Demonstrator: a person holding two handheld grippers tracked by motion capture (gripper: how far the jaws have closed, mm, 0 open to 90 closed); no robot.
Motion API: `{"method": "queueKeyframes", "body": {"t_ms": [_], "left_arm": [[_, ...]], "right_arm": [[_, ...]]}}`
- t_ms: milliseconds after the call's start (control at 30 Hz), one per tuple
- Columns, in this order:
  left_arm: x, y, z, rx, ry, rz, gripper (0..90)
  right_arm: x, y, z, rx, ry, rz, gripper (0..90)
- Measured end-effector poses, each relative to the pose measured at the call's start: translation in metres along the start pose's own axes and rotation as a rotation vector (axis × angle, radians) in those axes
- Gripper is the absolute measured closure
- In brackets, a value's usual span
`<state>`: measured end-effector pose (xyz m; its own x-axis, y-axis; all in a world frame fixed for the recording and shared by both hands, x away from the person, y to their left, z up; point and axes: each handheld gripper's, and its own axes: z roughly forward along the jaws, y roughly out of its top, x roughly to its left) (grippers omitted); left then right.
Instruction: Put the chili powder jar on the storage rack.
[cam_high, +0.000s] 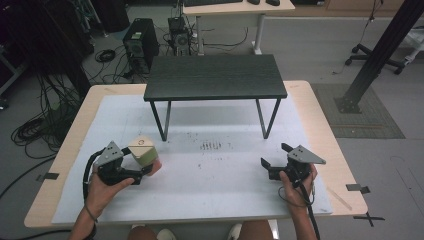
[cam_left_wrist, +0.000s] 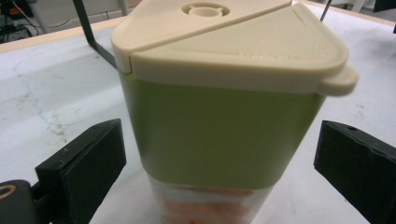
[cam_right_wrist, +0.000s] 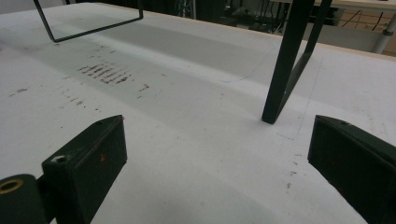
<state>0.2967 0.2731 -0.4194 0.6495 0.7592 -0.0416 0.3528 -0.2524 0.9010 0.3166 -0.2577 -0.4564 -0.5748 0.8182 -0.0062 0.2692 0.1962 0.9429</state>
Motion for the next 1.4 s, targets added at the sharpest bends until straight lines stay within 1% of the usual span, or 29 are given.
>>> {"method": "queueKeyframes", "body": {"t_ms": [367,567,767,933,1067,1400], "left_arm": [[0.000,0.000,0.007,-0.001,0.004,-0.006,2.6],[0.000,0.000,0.009,-0.009,0.019,-0.005,2.6],[0.000,0.000,0.011,-0.017,0.026,-0.009,2.6],[0.000,0.000,0.013,-0.016,0.024,-0.015,2.6],[0.000,0.000,0.014,-0.009,0.020,-0.010,2.6],[0.001,0.002,0.016,-0.012,0.022,-0.012,2.6]], "right_arm": [[0.000,0.000,0.000,-0.002,-0.001,0.001,4.4],[0.000,0.000,0.000,0.000,0.000,-0.001,4.5],[0.000,0.000,0.000,-0.002,-0.001,0.001,4.5],[0.000,0.000,0.000,-0.002,0.003,-0.001,4.5],[0.000,0.000,0.000,-0.002,0.003,0.001,4.5],[0.000,0.000,0.000,-0.002,0.003,0.001,4.5]]}}
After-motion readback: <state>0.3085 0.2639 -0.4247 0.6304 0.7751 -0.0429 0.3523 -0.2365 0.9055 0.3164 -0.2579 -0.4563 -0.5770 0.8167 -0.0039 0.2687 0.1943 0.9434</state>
